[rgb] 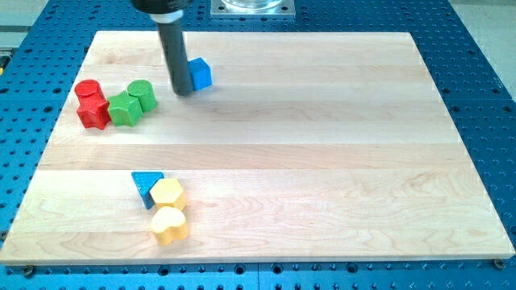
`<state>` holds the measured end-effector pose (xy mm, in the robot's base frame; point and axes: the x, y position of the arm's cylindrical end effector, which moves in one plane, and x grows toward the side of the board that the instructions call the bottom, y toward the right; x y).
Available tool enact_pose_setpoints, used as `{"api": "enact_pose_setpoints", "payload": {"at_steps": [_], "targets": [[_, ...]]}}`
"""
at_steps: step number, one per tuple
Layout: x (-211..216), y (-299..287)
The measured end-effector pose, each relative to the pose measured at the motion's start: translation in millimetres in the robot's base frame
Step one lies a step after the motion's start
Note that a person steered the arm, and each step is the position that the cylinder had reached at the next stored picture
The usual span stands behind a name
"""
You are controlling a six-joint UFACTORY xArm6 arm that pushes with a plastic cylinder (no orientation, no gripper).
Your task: Move the blue cube to the top left side of the board
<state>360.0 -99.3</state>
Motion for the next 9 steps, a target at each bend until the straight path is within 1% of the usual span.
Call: {"api": "enact_pose_setpoints", "payload": {"at_steps": [1,2,3,4,5,6,7,8,9], "targets": [[0,36],[-32,29],[-43,-1],[-40,-12],[-57,-32],[-71,-79],[-94,-104],[-104,-94],[-99,-75]]}}
